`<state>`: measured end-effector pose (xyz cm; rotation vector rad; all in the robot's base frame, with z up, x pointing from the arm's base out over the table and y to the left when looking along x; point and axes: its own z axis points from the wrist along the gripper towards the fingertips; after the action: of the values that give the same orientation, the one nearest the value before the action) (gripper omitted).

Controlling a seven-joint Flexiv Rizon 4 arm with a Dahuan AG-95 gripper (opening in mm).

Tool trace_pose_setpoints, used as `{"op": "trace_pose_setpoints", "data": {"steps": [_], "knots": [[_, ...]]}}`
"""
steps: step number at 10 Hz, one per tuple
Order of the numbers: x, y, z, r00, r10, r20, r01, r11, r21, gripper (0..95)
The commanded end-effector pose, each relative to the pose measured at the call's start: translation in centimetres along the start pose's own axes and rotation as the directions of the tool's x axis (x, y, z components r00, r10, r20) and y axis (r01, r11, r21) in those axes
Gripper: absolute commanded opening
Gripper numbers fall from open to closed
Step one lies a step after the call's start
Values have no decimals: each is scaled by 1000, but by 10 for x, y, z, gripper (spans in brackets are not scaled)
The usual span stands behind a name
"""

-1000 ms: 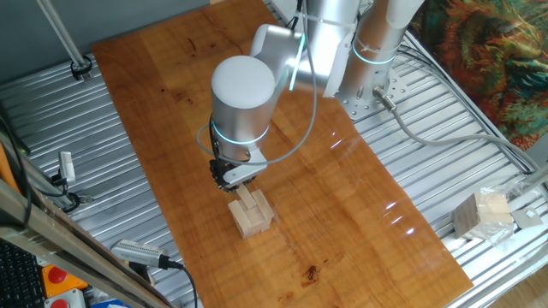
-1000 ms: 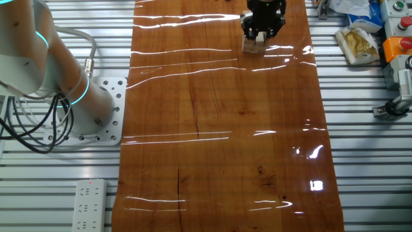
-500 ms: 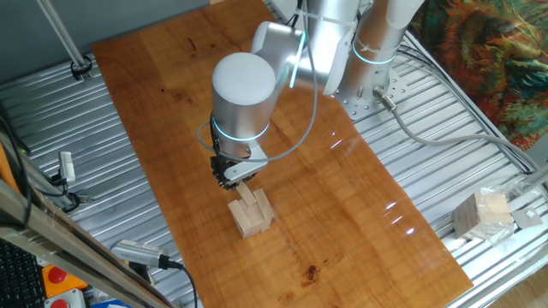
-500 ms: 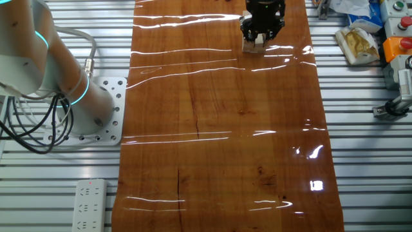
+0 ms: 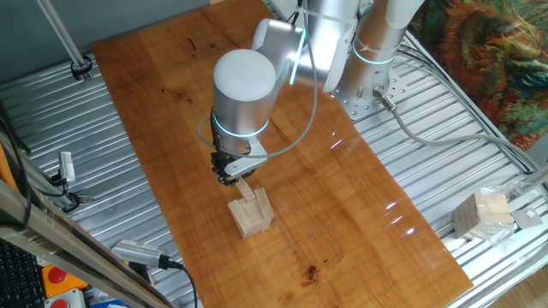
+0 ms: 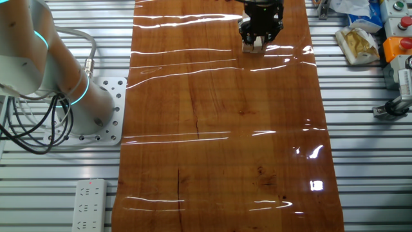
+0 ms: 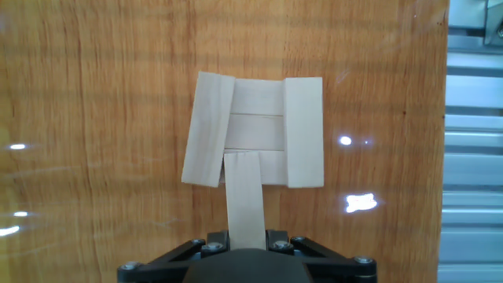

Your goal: Play Jenga

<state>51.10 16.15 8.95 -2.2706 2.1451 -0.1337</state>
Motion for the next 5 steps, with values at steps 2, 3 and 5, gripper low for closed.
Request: {"op": "trace_pose_setpoints", "data": {"steps": [2,3,5], "knots": [[9,2,0,1000,-13,-3,13,1000,-1,0],[13,2,0,1000,-18,-3,18,1000,-1,0],[21,4,0,1000,-29,-3,29,1000,0,0]]}}
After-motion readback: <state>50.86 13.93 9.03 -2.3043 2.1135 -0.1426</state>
